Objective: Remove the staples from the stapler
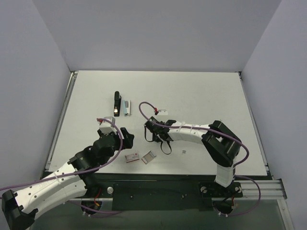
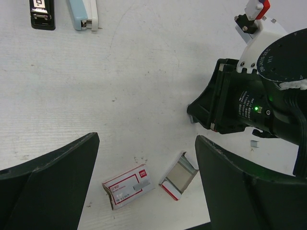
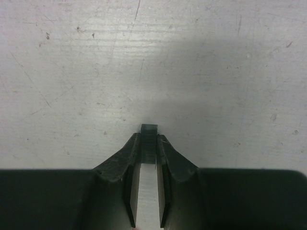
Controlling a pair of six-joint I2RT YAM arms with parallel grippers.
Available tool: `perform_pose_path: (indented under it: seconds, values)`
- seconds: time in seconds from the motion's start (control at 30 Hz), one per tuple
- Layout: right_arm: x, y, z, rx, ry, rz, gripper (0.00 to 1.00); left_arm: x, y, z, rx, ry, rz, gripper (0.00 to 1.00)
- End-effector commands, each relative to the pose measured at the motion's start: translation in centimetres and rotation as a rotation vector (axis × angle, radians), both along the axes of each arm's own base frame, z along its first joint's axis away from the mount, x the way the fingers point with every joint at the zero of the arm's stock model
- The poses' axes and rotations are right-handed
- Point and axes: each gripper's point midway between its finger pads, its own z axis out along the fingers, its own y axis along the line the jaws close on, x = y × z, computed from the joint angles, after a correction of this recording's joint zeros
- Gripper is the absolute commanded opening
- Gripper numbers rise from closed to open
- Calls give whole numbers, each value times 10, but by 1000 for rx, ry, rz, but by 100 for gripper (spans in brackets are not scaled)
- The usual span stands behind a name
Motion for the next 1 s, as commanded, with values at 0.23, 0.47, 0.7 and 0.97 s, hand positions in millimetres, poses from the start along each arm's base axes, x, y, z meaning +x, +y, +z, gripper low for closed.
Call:
perform_pose_path:
  seconds: [0.23, 0.47, 0.7, 0.97]
  values:
    - [-23, 10, 56, -43, -122, 113, 7, 0, 1, 17, -17, -23, 0, 92]
    - [-47, 11, 61, -16, -109, 210, 7, -5, 5, 23, -15, -15, -8, 92]
    - [-66, 16, 51, -18, -105, 399, 7, -11, 1, 33, -48, -18, -45, 92]
    - [-80, 23, 54, -13, -116, 548, 7, -14, -1, 34, -28, 8, -67, 92]
